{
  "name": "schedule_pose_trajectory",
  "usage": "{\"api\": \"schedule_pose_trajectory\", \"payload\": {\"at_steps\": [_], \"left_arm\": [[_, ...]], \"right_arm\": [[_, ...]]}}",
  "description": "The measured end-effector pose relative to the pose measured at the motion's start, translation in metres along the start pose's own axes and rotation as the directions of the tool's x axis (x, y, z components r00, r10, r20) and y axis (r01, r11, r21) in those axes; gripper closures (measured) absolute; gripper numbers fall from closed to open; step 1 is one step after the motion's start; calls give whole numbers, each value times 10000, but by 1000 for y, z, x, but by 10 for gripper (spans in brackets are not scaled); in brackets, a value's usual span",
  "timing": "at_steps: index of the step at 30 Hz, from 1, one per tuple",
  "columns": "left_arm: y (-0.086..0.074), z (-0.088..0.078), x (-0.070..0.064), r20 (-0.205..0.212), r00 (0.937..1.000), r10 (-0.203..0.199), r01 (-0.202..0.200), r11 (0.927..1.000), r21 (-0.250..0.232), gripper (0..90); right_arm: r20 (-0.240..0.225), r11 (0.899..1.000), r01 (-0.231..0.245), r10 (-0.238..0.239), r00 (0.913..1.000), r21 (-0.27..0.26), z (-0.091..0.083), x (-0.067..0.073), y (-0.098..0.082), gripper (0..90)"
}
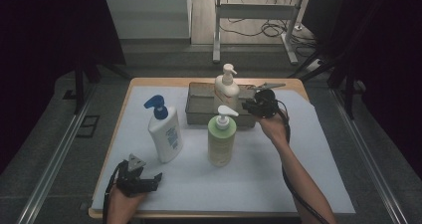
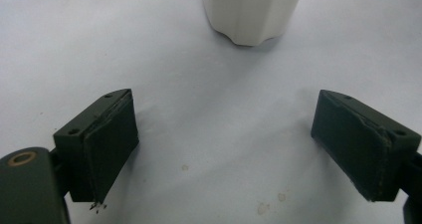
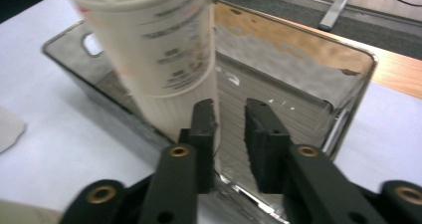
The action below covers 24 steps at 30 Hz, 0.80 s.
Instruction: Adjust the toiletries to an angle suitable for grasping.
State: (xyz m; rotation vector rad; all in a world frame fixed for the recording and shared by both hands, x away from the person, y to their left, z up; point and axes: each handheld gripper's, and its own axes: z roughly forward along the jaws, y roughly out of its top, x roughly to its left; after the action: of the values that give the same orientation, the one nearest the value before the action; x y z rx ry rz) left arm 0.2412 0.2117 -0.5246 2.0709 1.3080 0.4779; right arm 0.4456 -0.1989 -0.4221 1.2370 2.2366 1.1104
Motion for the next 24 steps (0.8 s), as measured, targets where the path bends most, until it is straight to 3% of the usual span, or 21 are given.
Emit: {"api": "schedule_pose_trajectory", "payload": {"at_steps": [6,15,24], "left_arm": [[0,0,0,2,10000,1,-1,10000,1,107],[0,0,0,11,10000,3,-3,10000,4,107],[0,0,0,12,10000,3,-3,10000,8,107]], "right_arm": [[328,9999,-34,29,9995,142,10,-3,2,897],[472,9988,-67,44,9989,488,37,1,5,900],[377,9963,-201,170,9991,839,53,0,5,899]]}}
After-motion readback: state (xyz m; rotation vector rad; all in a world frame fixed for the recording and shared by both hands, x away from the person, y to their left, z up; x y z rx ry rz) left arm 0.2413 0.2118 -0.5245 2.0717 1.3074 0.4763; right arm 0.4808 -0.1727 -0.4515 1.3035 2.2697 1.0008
